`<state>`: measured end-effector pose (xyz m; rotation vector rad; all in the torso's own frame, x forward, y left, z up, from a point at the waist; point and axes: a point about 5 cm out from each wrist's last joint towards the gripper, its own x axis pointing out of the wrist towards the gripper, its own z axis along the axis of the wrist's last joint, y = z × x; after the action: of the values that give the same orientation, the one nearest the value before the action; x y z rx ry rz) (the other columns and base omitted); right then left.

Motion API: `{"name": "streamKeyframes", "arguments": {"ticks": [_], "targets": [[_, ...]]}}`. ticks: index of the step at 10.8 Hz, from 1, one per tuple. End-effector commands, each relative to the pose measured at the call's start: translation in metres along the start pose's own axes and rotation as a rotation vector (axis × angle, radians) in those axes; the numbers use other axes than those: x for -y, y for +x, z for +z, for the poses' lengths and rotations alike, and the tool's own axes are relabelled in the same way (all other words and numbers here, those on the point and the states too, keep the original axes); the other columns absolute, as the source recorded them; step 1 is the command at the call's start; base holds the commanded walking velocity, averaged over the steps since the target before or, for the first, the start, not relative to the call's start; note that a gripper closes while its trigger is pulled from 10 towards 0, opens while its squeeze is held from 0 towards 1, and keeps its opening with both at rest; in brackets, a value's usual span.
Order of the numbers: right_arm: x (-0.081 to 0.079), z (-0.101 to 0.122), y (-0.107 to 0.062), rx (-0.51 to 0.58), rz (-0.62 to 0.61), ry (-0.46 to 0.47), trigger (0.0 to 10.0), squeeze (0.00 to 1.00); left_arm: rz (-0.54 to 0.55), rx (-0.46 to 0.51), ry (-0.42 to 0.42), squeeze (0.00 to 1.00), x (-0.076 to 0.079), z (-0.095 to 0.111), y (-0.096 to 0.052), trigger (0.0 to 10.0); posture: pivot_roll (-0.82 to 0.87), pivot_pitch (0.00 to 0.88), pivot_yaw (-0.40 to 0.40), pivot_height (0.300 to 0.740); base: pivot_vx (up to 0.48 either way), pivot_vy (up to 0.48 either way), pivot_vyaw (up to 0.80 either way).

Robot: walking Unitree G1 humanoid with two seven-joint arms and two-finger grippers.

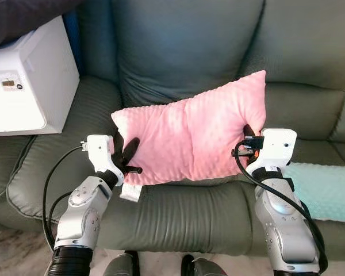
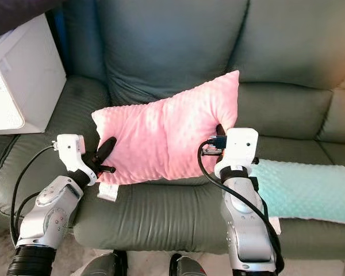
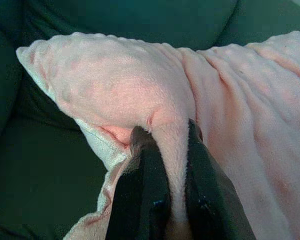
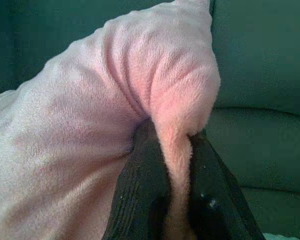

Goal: Move the pillow to the sofa

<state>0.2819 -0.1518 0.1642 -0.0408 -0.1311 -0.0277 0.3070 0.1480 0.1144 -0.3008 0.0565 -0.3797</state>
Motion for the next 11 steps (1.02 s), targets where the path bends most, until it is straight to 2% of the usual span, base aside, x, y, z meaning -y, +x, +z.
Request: {"name": "streamKeyframes", "arguments": {"ticks": [1,4,5,7,8,9,10,11], "targets": [[0.003,0.006,0.000,0.026,-0.015,-0.004,10.0,0.00,-0.005,0.002,0.013,0.00,0.003,0.002,0.001,10.0,-0.10,0.194,-0.069,0.740,0.000,0.000,0.00],[0.003,0.006,0.000,0.025,-0.017,-0.003,10.0,0.00,0.005,-0.013,0.021,0.00,0.001,0.000,0.001,10.0,-0.10,0.194,-0.069,0.740,0.000,0.000,0.00],[0.004,0.002,-0.001,0.010,-0.020,0.011,10.0,0.00,0.021,-0.050,0.053,0.00,-0.003,-0.007,-0.001,10.0,-0.10,0.195,-0.066,0.740,0.000,0.000,0.00],[0.007,-0.017,-0.002,-0.087,-0.031,0.096,10.0,0.00,0.057,-0.101,0.148,0.00,-0.017,-0.016,-0.004,10.0,-0.09,0.205,-0.055,0.740,0.000,0.000,0.00],[0.012,-0.035,-0.005,-0.172,-0.037,0.118,10.0,0.00,0.086,-0.137,0.228,0.00,-0.031,-0.023,-0.007,10.0,-0.09,0.224,-0.044,0.740,0.000,0.000,0.00],[0.020,-0.051,-0.011,-0.250,-0.079,0.134,10.0,0.00,0.124,-0.177,0.266,0.00,-0.042,-0.029,-0.010,10.0,-0.09,0.240,-0.038,0.740,0.000,0.000,0.00],[0.027,-0.064,-0.015,-0.304,-0.098,0.151,10.0,0.00,0.140,-0.209,0.272,0.00,-0.049,-0.038,-0.013,10.0,-0.09,0.259,-0.034,0.740,0.000,0.000,0.00],[0.037,-0.076,-0.020,-0.340,-0.121,0.117,10.0,0.00,0.149,-0.233,0.258,0.00,-0.051,-0.048,-0.016,10.0,-0.09,0.278,-0.029,0.740,0.000,0.000,0.00]]}}
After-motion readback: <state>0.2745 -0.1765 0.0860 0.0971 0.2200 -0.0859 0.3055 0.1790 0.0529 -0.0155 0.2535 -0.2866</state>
